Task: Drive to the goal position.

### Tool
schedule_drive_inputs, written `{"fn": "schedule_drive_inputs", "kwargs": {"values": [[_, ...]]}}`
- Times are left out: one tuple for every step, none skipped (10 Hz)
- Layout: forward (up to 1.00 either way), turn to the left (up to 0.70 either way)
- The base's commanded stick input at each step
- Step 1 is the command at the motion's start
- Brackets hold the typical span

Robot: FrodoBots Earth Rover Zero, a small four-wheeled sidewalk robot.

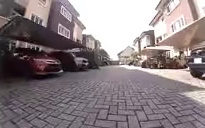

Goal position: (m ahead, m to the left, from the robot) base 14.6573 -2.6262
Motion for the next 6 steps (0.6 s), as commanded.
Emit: {"fn": "schedule_drive_inputs", "kwargs": {"values": [[0.69,0.00],[0.69,-0.25],[0.69,-0.02],[0.69,0.03],[0.69,0.03],[0.69,0.03]]}}
